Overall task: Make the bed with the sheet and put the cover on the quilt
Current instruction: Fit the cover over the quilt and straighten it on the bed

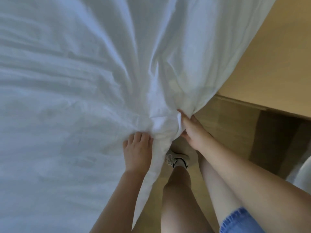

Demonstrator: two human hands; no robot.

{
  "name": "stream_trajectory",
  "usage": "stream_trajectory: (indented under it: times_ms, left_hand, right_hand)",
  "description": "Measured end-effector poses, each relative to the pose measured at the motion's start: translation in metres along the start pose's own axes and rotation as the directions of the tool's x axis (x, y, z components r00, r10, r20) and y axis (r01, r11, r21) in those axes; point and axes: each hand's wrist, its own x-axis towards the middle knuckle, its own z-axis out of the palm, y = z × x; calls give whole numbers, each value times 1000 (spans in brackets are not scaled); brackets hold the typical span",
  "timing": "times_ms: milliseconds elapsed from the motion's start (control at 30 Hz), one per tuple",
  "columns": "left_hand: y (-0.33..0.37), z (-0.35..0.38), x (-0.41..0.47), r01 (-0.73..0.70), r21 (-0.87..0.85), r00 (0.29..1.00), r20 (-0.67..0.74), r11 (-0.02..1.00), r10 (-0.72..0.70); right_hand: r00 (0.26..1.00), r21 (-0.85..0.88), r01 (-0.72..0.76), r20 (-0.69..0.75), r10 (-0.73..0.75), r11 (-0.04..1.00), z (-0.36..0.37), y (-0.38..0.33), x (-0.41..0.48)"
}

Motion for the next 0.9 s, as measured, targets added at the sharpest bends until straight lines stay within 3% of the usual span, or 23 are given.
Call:
stream_trajectory:
  times_ms: [67,133,167,233,300,333,367,400,467,533,600,733,800,900]
  left_hand:
    - [-2,-2,1,-78,-131,997,-30,988,75]
    - [4,-18,-4,-45,-325,999,-43,945,33]
    - [8,-31,-9,46,-437,998,-8,898,-55]
    - [4,-65,-21,214,-705,965,44,676,-259]
    - [-16,-106,-22,136,-845,882,-134,517,-451]
    - [-29,-121,-21,107,-835,849,-206,539,-487]
    - [-40,-129,-20,133,-765,861,-226,631,-455]
    - [-48,-129,-22,178,-636,913,-178,751,-367]
    - [-52,-110,-27,67,-264,997,-18,962,-74]
    - [-36,-76,-36,-161,23,970,188,987,153]
    - [-24,-50,-37,-316,166,936,218,934,278]
    - [-26,-28,-14,-405,86,910,-53,910,410]
    - [-18,-41,-16,-441,-119,897,-62,889,437]
    - [-25,-85,-34,-268,-461,962,-170,846,213]
  right_hand:
    - [995,-31,63,-77,-65,998,4,-3,1]
    - [980,4,138,-146,-136,990,4,-9,-3]
    - [967,43,191,-182,-180,981,3,-13,-6]
    - [925,116,302,-277,-261,946,2,-18,-12]
    - [876,129,364,-384,-292,922,4,-22,-19]
    - [861,129,378,-413,-297,917,7,-21,-23]
    - [853,128,383,-429,-297,915,10,-19,-28]
    - [851,126,384,-433,-298,915,13,-16,-33]
    - [840,112,400,-441,-316,910,19,-12,-42]
    - [810,79,444,-462,-362,893,19,-9,-47]
    - [787,57,472,-476,-392,880,18,-9,-50]
    - [777,53,468,-500,-383,882,14,-7,-53]
    - [771,74,467,-522,-365,881,13,-8,-55]
    - [750,42,418,-580,-318,908,4,-9,-57]
